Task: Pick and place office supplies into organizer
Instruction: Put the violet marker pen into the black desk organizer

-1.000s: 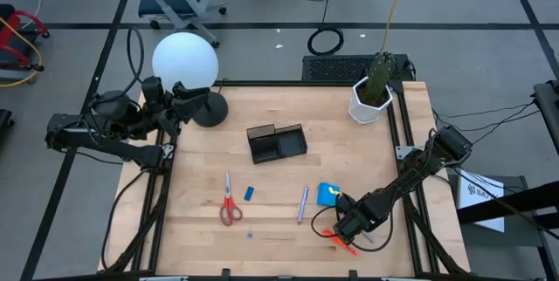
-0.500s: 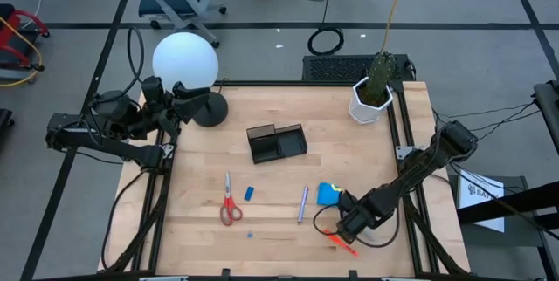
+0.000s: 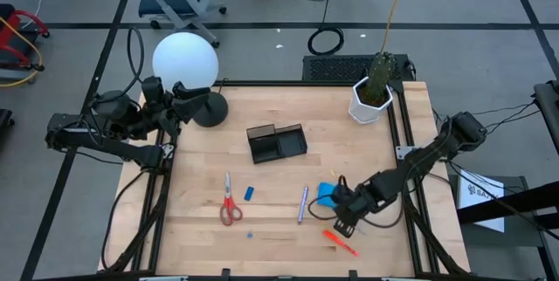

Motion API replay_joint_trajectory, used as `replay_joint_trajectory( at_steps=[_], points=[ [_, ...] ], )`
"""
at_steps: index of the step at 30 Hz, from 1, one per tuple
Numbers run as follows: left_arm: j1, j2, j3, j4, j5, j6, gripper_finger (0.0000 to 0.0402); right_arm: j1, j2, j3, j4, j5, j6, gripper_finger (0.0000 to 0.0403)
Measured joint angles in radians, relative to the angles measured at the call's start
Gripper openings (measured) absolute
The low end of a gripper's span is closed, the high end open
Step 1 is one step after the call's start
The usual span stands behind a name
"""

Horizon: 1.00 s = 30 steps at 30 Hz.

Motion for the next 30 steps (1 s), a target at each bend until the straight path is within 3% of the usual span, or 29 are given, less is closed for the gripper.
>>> replay_joint_trajectory(
  at_steps=[14,30],
  points=[
    [0.0,0.0,0.0,0.0,0.0,0.0,0.017,-0.302,-0.007,0.001,0.4,-0.007,-0.366,0.0031],
    [0.0,0.0,0.0,0.0,0.0,0.0,0.017,-0.619,-0.007,0.002,0.931,-0.085,-0.62,0.0031]
  ],
)
